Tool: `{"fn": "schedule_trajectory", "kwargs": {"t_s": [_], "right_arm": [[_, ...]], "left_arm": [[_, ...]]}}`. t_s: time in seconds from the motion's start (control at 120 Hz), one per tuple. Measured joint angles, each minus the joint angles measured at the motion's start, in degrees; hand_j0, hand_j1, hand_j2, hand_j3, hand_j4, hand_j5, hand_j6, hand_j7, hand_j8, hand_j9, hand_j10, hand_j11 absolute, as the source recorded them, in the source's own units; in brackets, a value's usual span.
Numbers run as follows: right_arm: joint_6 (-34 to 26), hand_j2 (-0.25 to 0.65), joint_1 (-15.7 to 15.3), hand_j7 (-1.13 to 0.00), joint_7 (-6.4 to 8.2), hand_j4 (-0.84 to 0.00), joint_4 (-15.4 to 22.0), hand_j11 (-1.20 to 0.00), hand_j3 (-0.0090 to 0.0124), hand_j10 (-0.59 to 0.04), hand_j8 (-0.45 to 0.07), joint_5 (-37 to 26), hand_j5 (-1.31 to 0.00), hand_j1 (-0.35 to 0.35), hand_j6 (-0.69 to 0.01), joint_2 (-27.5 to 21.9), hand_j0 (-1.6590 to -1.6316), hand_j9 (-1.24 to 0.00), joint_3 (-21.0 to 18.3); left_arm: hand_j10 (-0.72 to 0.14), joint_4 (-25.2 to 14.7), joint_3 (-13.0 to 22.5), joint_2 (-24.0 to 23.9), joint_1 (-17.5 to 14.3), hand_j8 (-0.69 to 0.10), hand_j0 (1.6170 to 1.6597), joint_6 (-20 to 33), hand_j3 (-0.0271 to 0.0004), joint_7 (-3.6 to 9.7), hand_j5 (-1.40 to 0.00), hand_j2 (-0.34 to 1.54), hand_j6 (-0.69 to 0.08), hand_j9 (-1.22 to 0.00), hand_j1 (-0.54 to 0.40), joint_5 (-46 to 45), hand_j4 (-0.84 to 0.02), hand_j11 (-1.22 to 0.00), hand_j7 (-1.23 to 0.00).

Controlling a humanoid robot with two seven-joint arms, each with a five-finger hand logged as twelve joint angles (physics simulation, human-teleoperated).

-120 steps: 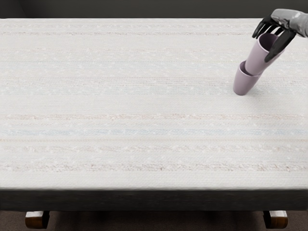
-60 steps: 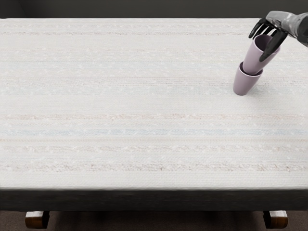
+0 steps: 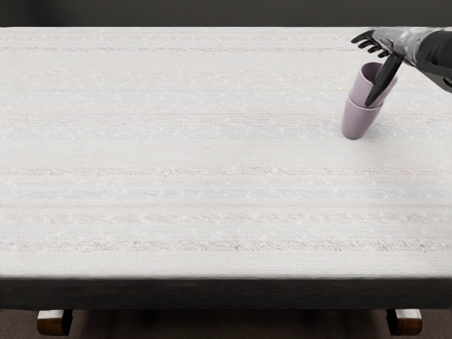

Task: Pick up cup and place in cup with right hand

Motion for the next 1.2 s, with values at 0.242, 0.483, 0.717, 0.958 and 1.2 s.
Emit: {"fn": "schedule_trajectory", "kwargs": {"t_s": [0.242, 0.483, 0.717, 0.958, 1.2], "right_arm": [[-0.5, -0.003, 0.6, -0.08, -0.45, -0.063, 5.9, -0.08, 0.0000, -0.047, -0.046, 0.0, -0.08, -0.297, -0.057, 1.7, -1.6578, -0.08, 0.4], [-0.4, -0.004, -1.3, -0.05, -0.30, -0.041, 13.3, -0.05, 0.0000, -0.036, -0.037, 0.2, -0.05, -0.309, -0.041, 6.7, -1.6580, -0.05, 0.4], [6.6, -0.005, -6.2, -0.04, 1.02, -0.035, 32.5, -0.04, 0.0000, -0.033, -0.033, 9.5, -0.04, -0.313, -0.035, -4.2, -1.6580, -0.04, 0.9], [22.4, -0.005, -12.8, -0.04, 9.20, -0.033, 34.2, -0.04, 0.0000, -0.032, -0.032, 20.4, -0.04, -0.315, -0.033, -19.7, -1.6581, -0.04, 4.7], [24.0, -0.004, -15.4, -0.04, 10.24, -0.032, 32.0, -0.04, 0.0000, -0.032, -0.032, 23.2, -0.04, -0.315, -0.033, -24.7, -1.6581, -0.04, 4.9]], "left_arm": [[0.000, 0.0, 0.0, 0.0, 0.0, 0.000, 1.6581, 0.0, 0.0000, 0.00, 0.00, 0.00, 0.000, 0.00, 0.349, 0.0, 0.000, 0.00, 0.00], [0.000, 0.0, 0.0, 0.0, 0.0, 0.000, 1.6581, 0.0, 0.0000, 0.00, 0.00, 0.00, 0.000, 0.00, 0.349, 0.0, 0.000, 0.00, 0.00], [0.000, 0.0, 0.0, 0.0, 0.0, 0.000, 1.6581, 0.0, 0.0000, 0.00, 0.00, 0.00, 0.000, 0.00, 0.349, 0.0, 0.000, 0.00, 0.00], [0.000, 0.0, 0.0, 0.0, 0.0, 0.000, 1.6581, 0.0, -0.0001, 0.00, 0.00, 0.00, 0.000, 0.00, 0.349, 0.0, 0.000, 0.00, 0.00], [0.000, -0.2, 0.0, 0.0, 0.1, 0.000, 1.6581, 0.0, -0.0001, 0.00, 0.00, 0.00, 0.000, 0.00, 0.349, 0.0, 0.000, 0.00, 0.00]]}}
